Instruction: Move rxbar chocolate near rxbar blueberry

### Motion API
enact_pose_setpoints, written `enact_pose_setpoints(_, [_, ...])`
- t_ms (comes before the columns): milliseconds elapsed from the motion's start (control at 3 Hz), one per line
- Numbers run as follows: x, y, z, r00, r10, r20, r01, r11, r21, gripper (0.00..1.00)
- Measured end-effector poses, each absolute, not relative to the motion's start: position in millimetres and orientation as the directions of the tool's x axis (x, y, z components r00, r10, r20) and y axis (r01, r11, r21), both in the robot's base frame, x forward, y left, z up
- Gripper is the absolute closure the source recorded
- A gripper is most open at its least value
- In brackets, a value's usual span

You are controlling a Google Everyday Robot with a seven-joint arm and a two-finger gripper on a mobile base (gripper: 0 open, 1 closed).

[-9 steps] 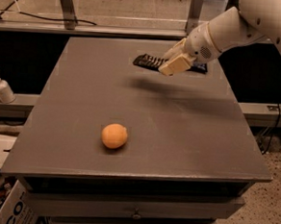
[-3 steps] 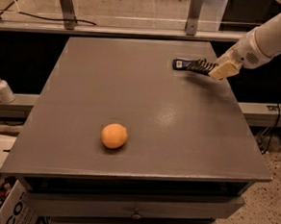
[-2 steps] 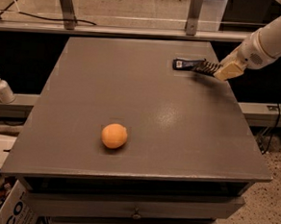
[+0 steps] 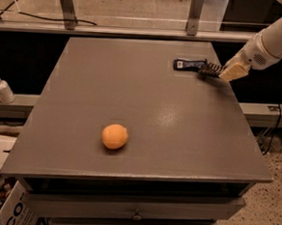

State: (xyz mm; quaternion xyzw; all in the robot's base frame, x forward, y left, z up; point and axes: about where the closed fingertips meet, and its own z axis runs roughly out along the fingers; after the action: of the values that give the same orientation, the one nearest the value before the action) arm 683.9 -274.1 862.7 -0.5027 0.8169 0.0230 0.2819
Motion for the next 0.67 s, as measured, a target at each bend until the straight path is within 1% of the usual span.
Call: enact_pose_setpoints(667, [689.4,-263.1,842.3,-0.335,-0.814,-0.475,-0.857,0.473,-0.206,1.00])
